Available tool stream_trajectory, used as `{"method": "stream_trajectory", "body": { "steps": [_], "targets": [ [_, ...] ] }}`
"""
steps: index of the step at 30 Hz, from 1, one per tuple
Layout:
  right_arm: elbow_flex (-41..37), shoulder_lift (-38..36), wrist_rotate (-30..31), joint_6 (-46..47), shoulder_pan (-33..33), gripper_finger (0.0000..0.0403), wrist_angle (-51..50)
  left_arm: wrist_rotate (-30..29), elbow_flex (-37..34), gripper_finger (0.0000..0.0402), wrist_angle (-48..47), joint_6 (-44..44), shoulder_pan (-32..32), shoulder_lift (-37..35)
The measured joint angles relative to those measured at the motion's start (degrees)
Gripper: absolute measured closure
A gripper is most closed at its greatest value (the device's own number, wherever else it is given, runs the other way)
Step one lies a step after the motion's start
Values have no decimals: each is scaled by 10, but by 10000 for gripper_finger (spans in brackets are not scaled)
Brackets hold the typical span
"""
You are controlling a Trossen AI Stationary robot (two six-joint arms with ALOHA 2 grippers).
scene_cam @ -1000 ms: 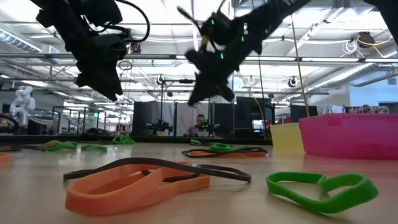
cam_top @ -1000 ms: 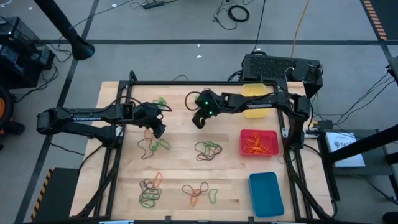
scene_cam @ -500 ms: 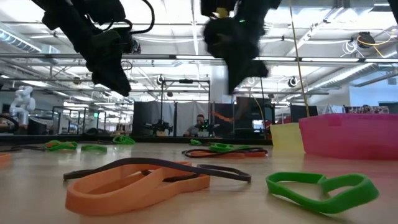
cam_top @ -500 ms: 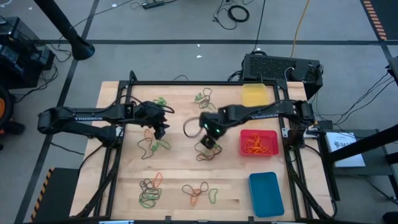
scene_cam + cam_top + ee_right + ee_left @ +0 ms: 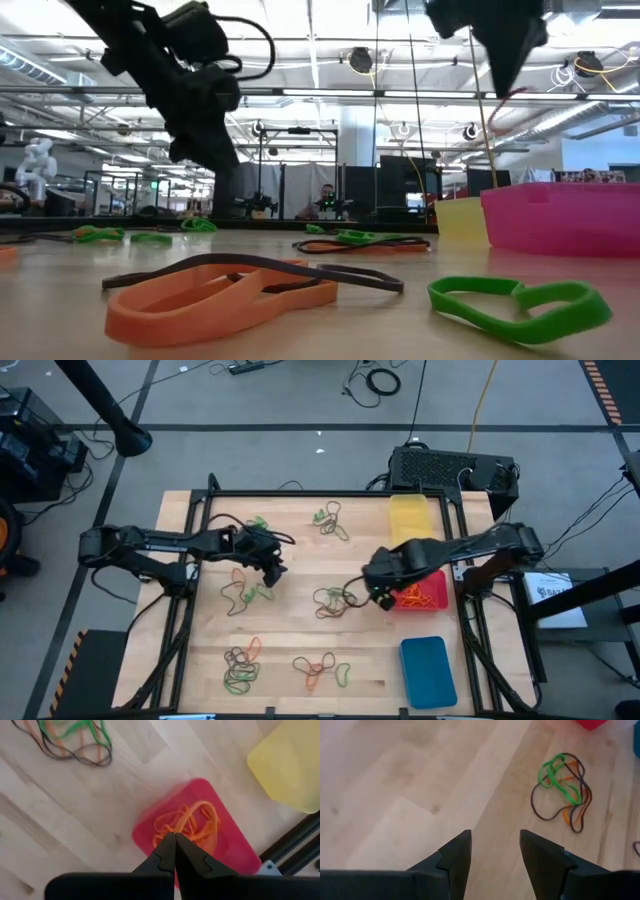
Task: Sort rubber bands into baskets
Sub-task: Put the orange rubber band into the red bin
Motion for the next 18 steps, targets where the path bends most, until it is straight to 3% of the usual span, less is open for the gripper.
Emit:
{"method": "stream_trajectory", "body": {
  "steps": [5,18],
  "targets": [
    [-91,-55,7,-10,7,403,16,11,0,226,18,-49,-1,22],
    [-338,-179,-74,-3,6,403,76,-5,0,226,21,-155,-16,24]
  ]
}}
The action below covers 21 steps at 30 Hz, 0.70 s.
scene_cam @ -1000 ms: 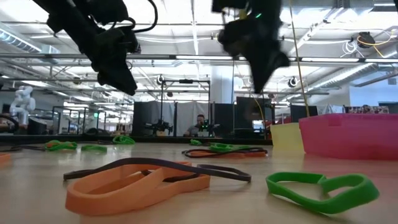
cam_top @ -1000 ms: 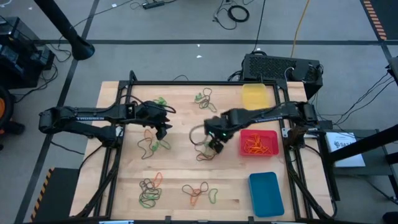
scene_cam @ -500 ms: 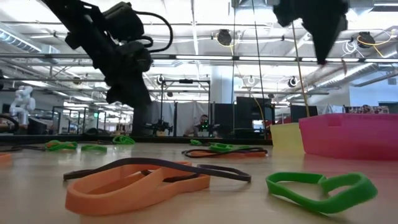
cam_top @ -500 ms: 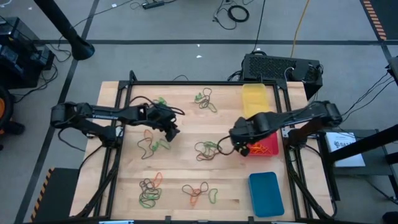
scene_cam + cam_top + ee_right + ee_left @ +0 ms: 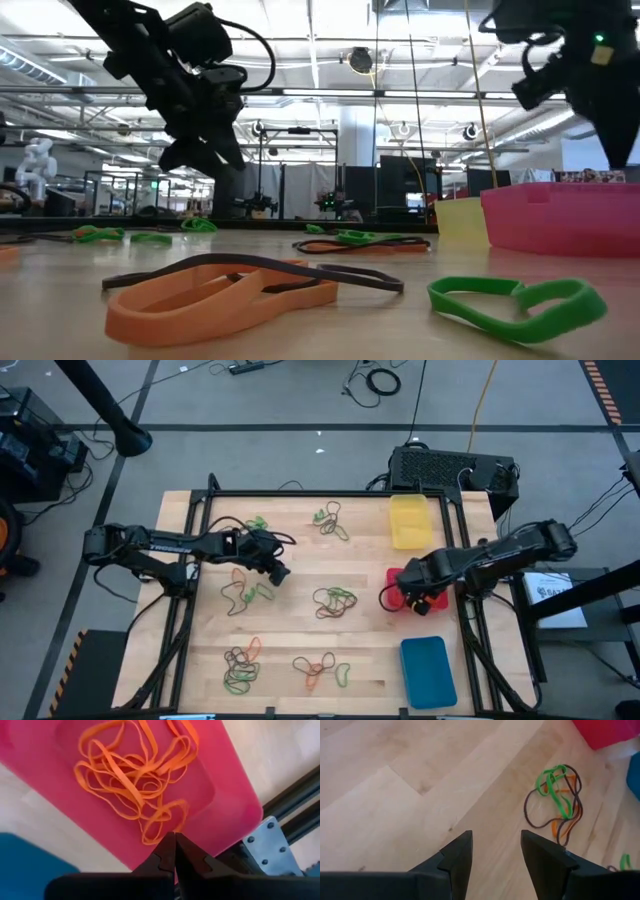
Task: Sort rubber bands into baskets
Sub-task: Put the orange rubber band into the red bin
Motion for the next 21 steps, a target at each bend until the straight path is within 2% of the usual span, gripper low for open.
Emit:
{"method": "stream_trajectory", "body": {
  "steps": [4,12,17,21],
  "targets": [
    [-25,-14,11,-13,0,401,24,-13,0,226,0,-25,0,0],
    [-14,-14,22,-44,-1,374,53,-21,0,226,19,-66,-6,0],
    [21,-14,22,-78,-1,363,188,-21,0,226,52,-66,-23,0],
    [37,-14,22,-114,-1,362,362,7,0,226,56,-61,-31,-1]
  ]
}}
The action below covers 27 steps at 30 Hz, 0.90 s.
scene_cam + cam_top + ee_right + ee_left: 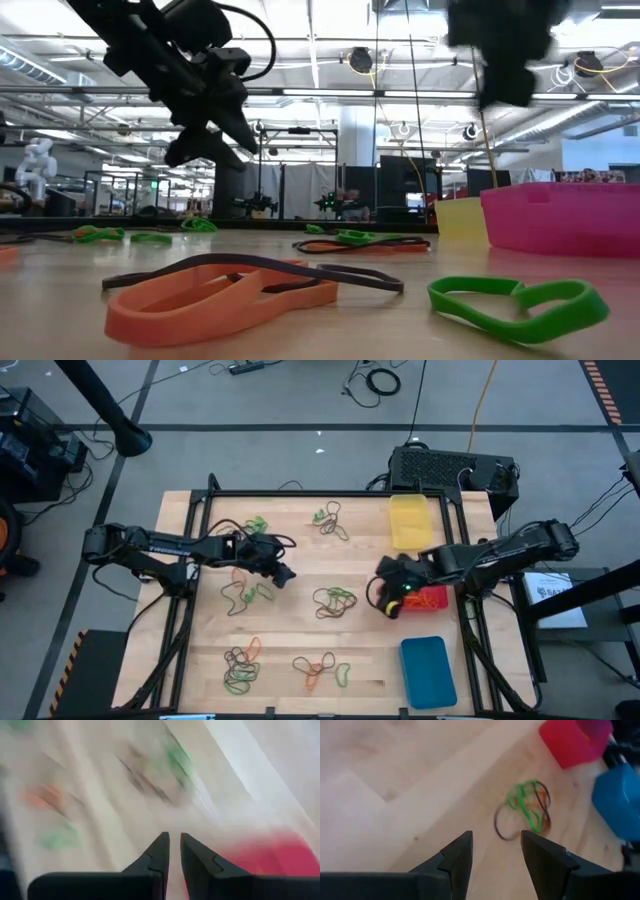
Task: Sort rubber bands into baskets
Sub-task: Put the orange rubber band into the red bin
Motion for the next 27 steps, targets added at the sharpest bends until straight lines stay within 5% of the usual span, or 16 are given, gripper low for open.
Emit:
{"method": "stream_trajectory", "body": {
  "steps": [6,9,12,22,27],
  "targets": [
    [1,34,-1,-114,8,363,253,88,0,226,-69,55,0,-27],
    [1,75,-2,-165,15,362,324,90,0,226,-128,86,0,-57],
    [3,126,-2,-113,12,362,370,67,0,226,-186,117,0,-91],
    [138,303,-1,-64,14,362,345,22,0,226,-265,209,0,-161],
    [230,370,-2,-21,14,362,208,19,0,226,-276,246,0,-162]
  ]
}}
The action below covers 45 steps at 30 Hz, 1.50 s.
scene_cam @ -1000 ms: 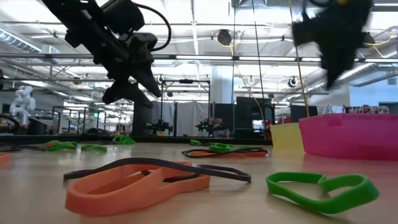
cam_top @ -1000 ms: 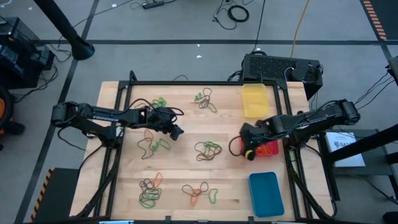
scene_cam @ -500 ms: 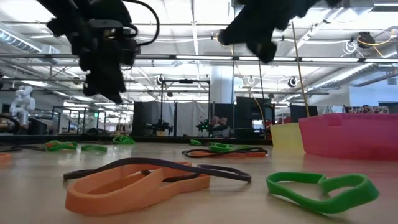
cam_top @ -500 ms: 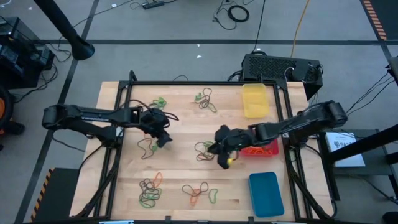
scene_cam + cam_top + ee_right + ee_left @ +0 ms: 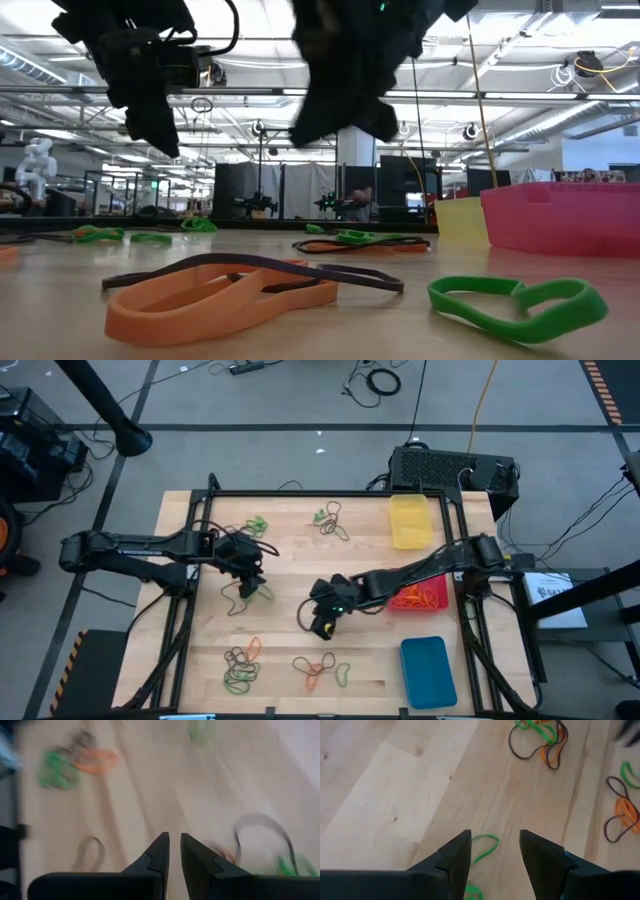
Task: Sort rubber bands into baskets
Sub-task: Put the orange rubber band into the red bin
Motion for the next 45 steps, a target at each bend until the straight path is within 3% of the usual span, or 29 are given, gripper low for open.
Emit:
{"method": "stream_trajectory", "body": {
  "steps": [4,11,33,45],
  "targets": [
    [41,36,-21,83,0,362,-92,0,0,226,0,28,0,0],
    [46,48,-28,151,0,362,-102,-9,0,226,2,65,0,0],
    [46,121,-12,90,-19,362,-67,-35,0,226,13,40,1,0],
    [46,126,-14,79,-16,362,-75,-44,0,226,5,34,1,0]
  ]
}}
